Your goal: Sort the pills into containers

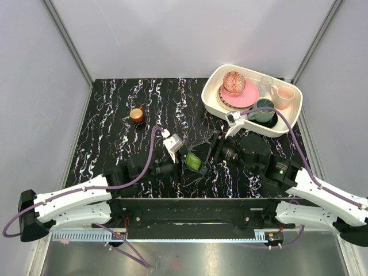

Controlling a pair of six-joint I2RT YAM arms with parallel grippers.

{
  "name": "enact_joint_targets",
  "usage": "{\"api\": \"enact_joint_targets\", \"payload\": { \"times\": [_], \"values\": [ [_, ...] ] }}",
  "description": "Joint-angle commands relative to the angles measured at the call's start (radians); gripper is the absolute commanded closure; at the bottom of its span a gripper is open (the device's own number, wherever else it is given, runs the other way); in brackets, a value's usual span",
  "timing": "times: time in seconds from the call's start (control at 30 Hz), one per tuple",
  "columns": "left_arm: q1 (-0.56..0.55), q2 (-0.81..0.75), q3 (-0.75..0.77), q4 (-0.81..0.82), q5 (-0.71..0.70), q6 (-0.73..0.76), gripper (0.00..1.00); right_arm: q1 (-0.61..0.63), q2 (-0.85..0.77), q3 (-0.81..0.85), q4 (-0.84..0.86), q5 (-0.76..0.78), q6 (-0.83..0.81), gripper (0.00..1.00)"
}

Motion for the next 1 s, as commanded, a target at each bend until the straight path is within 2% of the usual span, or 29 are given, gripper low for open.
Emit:
{"api": "enact_joint_targets", "payload": {
  "times": [0.0,0.07,0.1,0.17,0.2,0.37,0.77,0.97],
  "values": [
    [0.003,-0.019,0.054,0.085,-0.029,-0.017,1.00,0.010,-0.008,-0.005,0.055,-0.046,-0.017,0.57],
    [0.003,-0.029,0.048,0.095,-0.021,-0.028,1.00,0.010,-0.012,-0.008,0.061,-0.085,-0.041,0.70],
    [0.003,-0.035,0.035,0.117,-0.014,-0.033,1.00,0.010,-0.015,-0.011,0.072,-0.139,-0.075,0.82],
    [0.003,-0.051,0.023,0.137,-0.006,-0.051,1.00,0.010,-0.020,-0.023,0.082,-0.191,-0.100,0.87],
    [0.003,-0.054,0.015,0.149,0.005,-0.054,1.00,0.010,-0.025,-0.027,0.093,-0.204,-0.108,0.93],
    [0.003,-0.078,-0.003,0.200,0.087,-0.071,1.00,0.010,-0.077,-0.077,0.157,-0.329,-0.182,1.00],
    [0.003,-0.051,-0.001,0.310,0.328,-0.108,1.00,0.009,-0.138,-0.092,0.309,-0.726,-0.282,1.00],
    [0.003,-0.049,0.014,0.318,0.393,-0.105,1.00,0.010,-0.143,-0.097,0.340,-0.851,-0.322,1.00]
  ]
}}
